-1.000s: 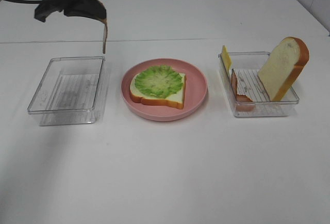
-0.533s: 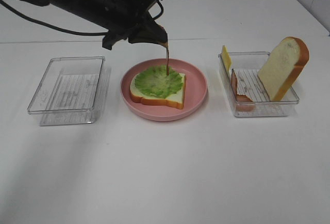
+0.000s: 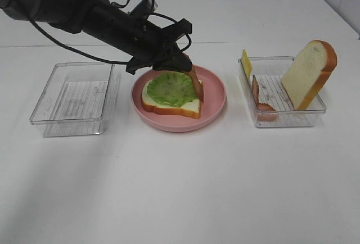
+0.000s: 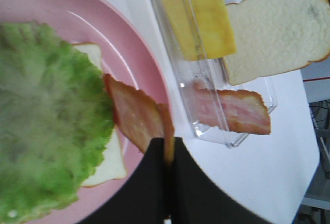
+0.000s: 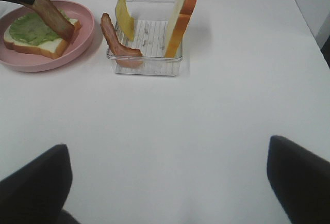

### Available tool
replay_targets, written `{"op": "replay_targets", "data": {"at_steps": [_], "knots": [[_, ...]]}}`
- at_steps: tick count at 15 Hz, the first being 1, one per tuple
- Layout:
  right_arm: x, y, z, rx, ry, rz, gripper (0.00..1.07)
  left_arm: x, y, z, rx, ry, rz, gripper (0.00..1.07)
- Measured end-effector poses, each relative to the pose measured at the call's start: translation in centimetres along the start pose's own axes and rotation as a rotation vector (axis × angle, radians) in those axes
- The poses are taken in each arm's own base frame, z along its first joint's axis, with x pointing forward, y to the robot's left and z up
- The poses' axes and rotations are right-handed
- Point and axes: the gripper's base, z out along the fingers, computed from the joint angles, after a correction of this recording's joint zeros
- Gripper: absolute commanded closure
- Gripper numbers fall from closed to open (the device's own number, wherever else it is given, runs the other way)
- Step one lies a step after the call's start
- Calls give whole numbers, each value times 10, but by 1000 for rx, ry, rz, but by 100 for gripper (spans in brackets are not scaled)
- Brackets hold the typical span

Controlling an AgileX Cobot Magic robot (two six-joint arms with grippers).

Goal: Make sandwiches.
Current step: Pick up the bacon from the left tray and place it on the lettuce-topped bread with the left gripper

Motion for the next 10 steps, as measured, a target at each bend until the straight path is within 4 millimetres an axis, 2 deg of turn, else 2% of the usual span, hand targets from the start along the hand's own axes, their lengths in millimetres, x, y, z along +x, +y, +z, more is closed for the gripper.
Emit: {"op": "replay_targets", "data": {"at_steps": [3, 6, 8, 10], "knots": [[0, 0, 0, 0, 0, 0, 11, -7, 18, -10, -70, 3, 54, 107], [0, 0, 0, 0, 0, 0, 11, -9, 27, -15, -112, 7, 43, 106], [0, 0, 0, 0, 0, 0, 11, -9, 32, -16, -159, 22, 52, 87], [0, 0, 0, 0, 0, 0, 11, -8, 35, -17, -187, 34, 58, 54]]}}
